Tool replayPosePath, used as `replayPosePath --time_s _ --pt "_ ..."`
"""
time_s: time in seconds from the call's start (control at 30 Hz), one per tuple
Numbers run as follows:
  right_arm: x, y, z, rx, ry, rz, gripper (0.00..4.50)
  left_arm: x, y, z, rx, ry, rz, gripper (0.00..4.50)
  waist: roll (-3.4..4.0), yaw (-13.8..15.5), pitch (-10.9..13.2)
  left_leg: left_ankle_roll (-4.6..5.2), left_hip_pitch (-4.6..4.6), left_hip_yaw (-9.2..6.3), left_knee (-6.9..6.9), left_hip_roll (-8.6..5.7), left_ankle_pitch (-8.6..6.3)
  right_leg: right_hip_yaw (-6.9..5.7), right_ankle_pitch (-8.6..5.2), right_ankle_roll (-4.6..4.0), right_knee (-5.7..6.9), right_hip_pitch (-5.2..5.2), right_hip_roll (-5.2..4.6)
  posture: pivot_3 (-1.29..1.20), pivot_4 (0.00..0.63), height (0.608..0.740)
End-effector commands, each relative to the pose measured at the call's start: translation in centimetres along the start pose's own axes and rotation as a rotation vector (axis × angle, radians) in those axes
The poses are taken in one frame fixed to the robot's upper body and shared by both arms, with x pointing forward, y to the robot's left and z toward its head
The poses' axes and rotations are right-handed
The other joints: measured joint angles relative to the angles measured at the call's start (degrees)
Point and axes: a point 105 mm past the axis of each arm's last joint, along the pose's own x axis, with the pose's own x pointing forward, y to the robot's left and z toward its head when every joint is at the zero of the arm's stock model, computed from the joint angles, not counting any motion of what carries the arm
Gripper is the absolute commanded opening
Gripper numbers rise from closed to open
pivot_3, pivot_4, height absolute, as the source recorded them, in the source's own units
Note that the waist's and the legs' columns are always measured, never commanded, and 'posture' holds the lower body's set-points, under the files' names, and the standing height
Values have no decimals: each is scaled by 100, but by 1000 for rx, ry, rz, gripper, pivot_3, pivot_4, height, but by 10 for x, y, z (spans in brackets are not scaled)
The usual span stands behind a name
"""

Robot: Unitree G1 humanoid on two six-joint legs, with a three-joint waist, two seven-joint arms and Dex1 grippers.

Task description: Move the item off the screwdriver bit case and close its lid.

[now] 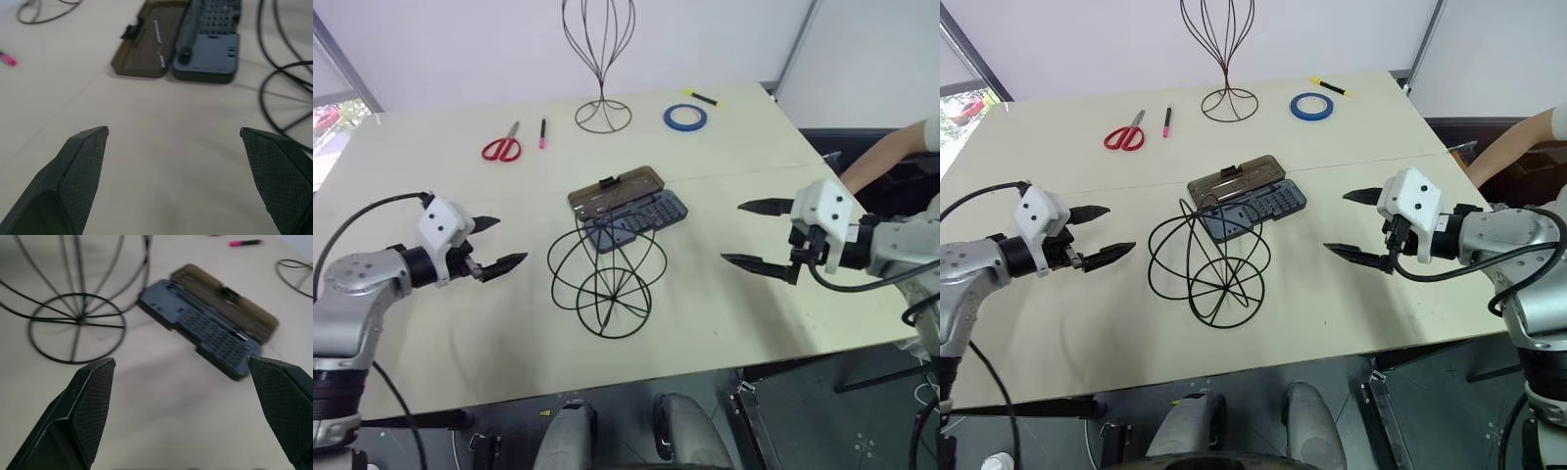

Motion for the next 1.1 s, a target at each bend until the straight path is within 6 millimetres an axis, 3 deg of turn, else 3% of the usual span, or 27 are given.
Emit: replayPosePath --time_s 0.03,0.73,1.1 --pt "-1 4 16 -30 -31 19 4466 -4 -1 10 36 -9 -7 4500 -1 6 3 0 0 0 0 0 0 0 0 0 0 0 0 0 150 740" --pt "6 24 23 20 -63 82 4466 5 -5 12 28 -10 -12 4500 -5 8 11 0 -4 1 0 0 0 0 1 0 0 -4 0 0 150 740" --pt "43 47 53 110 -260 151 4466 13 -8 15 27 -27 -18 4500 -6 2 12 0 -3 -1 0 0 0 1 2 2 2 -5 2 0 150 740"
